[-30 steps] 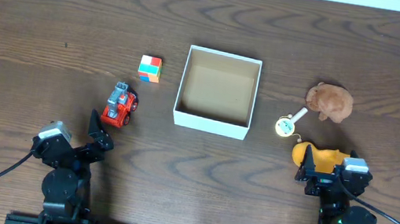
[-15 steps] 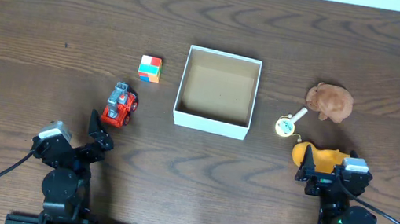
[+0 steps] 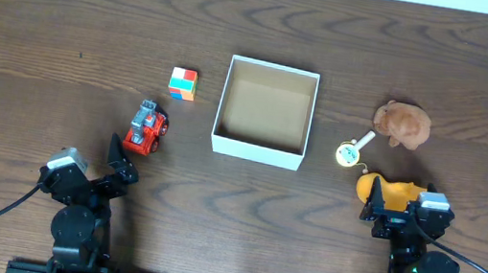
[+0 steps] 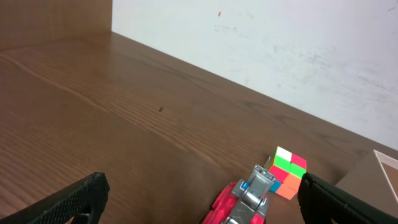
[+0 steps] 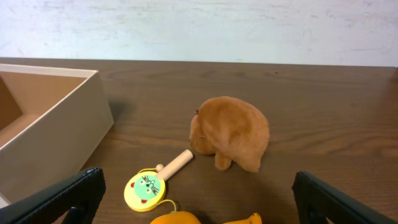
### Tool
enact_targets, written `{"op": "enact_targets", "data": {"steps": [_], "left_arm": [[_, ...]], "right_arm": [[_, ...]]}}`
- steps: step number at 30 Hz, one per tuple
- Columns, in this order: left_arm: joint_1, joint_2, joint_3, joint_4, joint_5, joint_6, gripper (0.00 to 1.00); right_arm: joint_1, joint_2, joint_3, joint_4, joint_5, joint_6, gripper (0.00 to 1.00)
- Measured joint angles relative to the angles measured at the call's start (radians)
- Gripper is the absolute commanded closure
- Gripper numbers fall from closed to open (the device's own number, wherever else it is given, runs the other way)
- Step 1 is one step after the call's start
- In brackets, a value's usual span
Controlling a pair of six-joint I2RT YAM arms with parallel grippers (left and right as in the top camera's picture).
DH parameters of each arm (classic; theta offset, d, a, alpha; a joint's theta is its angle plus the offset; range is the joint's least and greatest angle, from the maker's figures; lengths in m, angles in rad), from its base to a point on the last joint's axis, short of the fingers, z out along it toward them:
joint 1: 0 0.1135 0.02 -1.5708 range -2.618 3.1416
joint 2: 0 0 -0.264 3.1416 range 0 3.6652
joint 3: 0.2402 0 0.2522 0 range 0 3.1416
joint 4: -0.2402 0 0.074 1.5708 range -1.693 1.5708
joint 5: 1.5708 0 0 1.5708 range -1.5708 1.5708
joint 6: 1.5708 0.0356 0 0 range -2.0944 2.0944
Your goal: Pack container
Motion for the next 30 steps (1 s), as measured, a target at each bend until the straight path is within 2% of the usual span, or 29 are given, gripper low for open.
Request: {"op": "enact_targets", "data": {"steps": [11,21,26,30], "left_arm": [[0.0,0.0,-0.001,0.004,0.013,-0.02,0.02],[0.0,0.014,0.001,0.086,0.081,-0.061,0.02],[0.0,0.147,0.174,0.009,0.097,-0.062,0.02],[0.001,0.372,0.418,-0.069,0.103,-0.027,0.02]], "right_arm": [[0.0,0.0,0.0,0.0,0.0,0.0,0.01],[0.0,0.0,0.0,0.0,0.0,0.0,0.01],[0.0,0.0,0.0,0.0,0.0,0.0,0.01],[0.0,0.0,0.0,-0.001,0.0,0.0,0.01]]}}
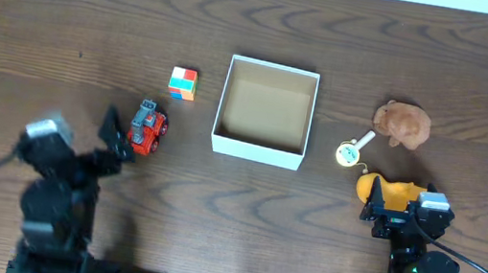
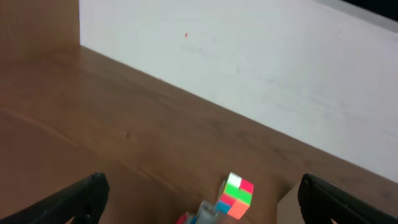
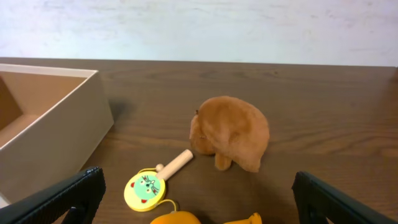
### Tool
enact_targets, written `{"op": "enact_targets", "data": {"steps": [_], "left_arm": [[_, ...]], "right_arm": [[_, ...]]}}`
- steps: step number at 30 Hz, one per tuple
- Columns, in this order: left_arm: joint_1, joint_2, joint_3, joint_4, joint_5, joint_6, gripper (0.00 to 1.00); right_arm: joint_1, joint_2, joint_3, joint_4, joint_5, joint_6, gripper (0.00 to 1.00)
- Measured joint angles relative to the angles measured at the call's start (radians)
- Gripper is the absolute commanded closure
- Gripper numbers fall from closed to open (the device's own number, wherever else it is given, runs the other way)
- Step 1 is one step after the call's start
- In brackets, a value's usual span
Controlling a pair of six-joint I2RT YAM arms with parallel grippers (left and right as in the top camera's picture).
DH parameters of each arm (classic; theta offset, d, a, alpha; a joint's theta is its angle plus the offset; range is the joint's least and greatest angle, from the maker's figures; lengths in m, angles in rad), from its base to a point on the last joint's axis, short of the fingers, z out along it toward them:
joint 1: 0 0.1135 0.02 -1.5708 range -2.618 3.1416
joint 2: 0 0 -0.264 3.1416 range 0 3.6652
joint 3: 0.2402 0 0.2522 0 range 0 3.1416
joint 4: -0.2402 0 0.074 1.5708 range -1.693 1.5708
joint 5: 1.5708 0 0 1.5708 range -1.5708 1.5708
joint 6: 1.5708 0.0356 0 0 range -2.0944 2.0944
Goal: Pack container
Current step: 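Reach the left gripper forward and down over the red toy truck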
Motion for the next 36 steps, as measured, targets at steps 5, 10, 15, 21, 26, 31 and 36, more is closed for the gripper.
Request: {"op": "enact_targets", "data": {"steps": [5,10,15,21,26,31,36], "left_arm": [[0.0,0.341,0.337,-0.153,0.011,0.084,0.02],[0.0,0.662,0.626,-0.39,0.078,0.159,0.02],[0.0,0.919,0.796,-0.566,0.169,0.278,0.02],[0.0,1.047,0.826,-0.618,0.209,0.399,0.02],[0.0,1.068,0.826,-0.636,0.213,0.43,0.02],[0.0,1.069,0.826,-0.698,0.216,0.444,0.02],[0.0,1.089,0.826,-0.702,0.215,0.447,0.02]], "right_arm": [[0.0,0.0,0.0,0.001,0.0,0.0,0.01],[0.0,0.001,0.0,0.001,0.0,0.0,0.01],[0.0,0.001,0.0,0.001,0.0,0.0,0.01],[0.0,0.001,0.0,0.001,0.0,0.0,0.01],[0.0,0.001,0.0,0.001,0.0,0.0,0.01],[0.0,0.001,0.0,0.001,0.0,0.0,0.01],[0.0,0.001,0.0,0.001,0.0,0.0,0.01]]}}
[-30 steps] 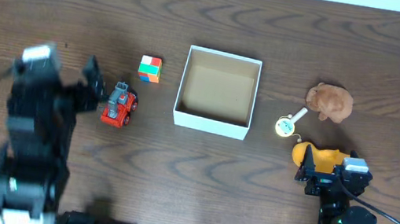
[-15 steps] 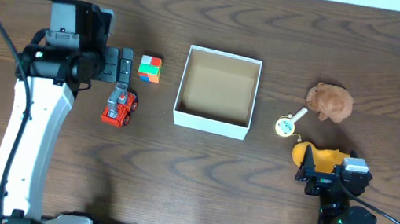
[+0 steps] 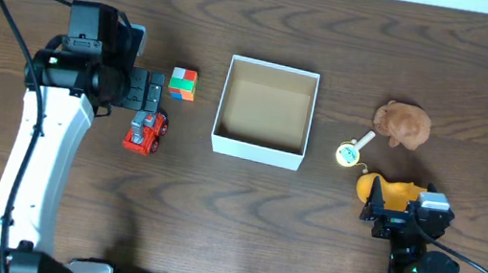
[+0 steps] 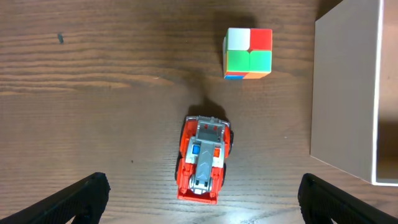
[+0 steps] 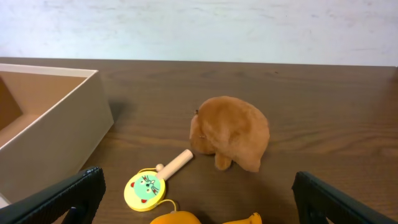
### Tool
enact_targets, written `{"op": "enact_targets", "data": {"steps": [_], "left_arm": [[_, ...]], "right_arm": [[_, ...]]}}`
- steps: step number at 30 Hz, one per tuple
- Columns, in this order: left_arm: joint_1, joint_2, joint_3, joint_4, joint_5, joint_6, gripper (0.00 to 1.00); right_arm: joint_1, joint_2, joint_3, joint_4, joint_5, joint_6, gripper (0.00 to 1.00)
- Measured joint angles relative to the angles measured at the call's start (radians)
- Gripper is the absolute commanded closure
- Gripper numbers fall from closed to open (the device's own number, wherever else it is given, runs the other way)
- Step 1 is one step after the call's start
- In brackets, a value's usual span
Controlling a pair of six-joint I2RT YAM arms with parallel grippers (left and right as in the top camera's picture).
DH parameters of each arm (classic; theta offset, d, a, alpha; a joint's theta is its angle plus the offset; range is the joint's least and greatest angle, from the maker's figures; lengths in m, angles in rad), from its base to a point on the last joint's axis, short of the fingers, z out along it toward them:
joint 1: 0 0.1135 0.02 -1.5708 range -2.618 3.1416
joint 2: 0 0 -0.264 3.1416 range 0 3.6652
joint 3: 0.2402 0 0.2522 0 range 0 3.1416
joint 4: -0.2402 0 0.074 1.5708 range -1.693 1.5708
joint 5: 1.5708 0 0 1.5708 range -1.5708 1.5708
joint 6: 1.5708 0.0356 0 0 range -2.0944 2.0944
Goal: Pack container
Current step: 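Reach the left gripper forward and down over the red toy truck, then close the left gripper on the red toy truck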
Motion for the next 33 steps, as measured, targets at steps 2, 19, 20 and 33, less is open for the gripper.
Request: {"op": "enact_targets", "data": {"steps": [2,19,20,33], "left_arm": [[0.0,0.03,-0.002,0.0,-0.002,-0.002,0.02],[0.0,0.283,-0.019,0.016,-0.072,-0.093,0.02],[0.0,0.299,-0.019,0.016,-0.063,-0.096,0.02],[0.0,0.354,-0.041,0.019,-0.002,-0.073,0.02]], "right_arm": [[0.0,0.0,0.0,0.0,0.0,0.0,0.01],[0.0,0.0,0.0,0.0,0.0,0.0,0.01],[0.0,0.0,0.0,0.0,0.0,0.0,0.01],[0.0,0.0,0.0,0.0,0.0,0.0,0.01]]}}
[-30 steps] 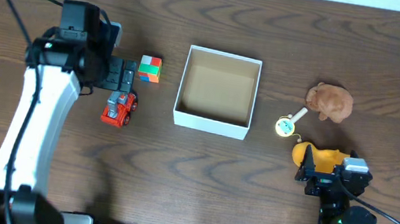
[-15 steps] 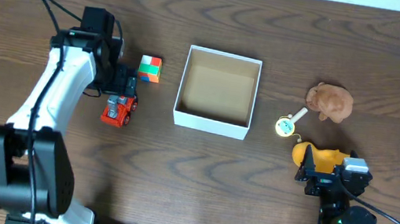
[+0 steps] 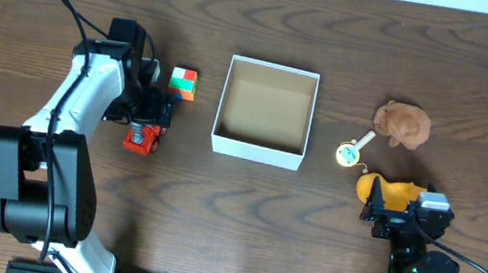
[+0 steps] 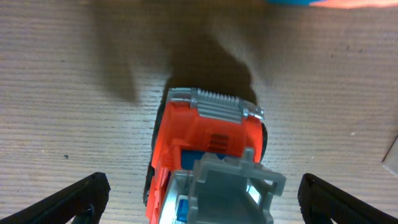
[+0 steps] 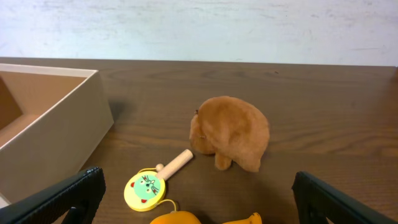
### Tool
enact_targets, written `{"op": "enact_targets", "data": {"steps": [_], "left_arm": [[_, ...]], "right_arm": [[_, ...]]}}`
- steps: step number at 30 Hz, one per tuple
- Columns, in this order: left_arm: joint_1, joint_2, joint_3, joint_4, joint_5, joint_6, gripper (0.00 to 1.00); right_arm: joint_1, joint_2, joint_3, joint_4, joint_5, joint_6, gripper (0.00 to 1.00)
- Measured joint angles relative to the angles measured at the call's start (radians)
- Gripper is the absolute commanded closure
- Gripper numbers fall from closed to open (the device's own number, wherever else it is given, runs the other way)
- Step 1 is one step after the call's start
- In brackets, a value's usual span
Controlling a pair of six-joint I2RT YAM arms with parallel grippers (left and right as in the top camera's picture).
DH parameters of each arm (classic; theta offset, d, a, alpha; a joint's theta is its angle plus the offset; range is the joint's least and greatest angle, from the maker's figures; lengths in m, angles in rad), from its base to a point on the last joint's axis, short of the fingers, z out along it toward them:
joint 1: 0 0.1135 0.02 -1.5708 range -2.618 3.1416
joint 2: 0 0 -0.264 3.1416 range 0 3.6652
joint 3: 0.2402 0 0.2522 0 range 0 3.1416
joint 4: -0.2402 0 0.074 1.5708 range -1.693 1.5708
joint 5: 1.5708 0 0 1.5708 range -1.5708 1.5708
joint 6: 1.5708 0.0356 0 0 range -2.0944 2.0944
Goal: Pack container
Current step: 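Close the left gripper on the red toy truck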
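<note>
A red and grey toy truck (image 3: 143,135) (image 4: 208,155) stands on the table left of the open white box (image 3: 260,149). My left gripper (image 3: 145,110) (image 4: 202,202) is low over the truck, open, with one finger (image 4: 71,199) on each side of it. Near the box's top left corner lies a multicoloured cube (image 3: 183,83). Right of the box are a brown plush (image 3: 402,123) (image 5: 231,132), a round yellow rattle (image 3: 348,153) (image 5: 146,190) and a yellow toy (image 3: 382,188). My right gripper (image 3: 404,215) (image 5: 199,208) rests open near the yellow toy.
The wooden table (image 3: 241,223) carries everything. The box wall (image 5: 56,134) shows at the left of the right wrist view. A pale wall (image 5: 199,25) runs behind the table's far edge.
My left gripper has come down from high above the truck and cube to just over the truck, which now fills its view. The truck and the right arm have not moved.
Both arms first sat at the table's front edge, grippers open. The left arm then stood raised, then hung over the truck and cube looking down, and now sits low astride the truck. The right arm stayed still throughout.
</note>
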Motion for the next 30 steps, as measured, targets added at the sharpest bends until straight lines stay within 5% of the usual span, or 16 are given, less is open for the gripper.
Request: {"op": "enact_targets", "data": {"steps": [30], "left_arm": [[0.0,0.029,-0.062,0.094,0.003,0.028,0.02]], "right_arm": [[0.0,0.0,0.0,0.0,0.0,0.0,0.01]]}}
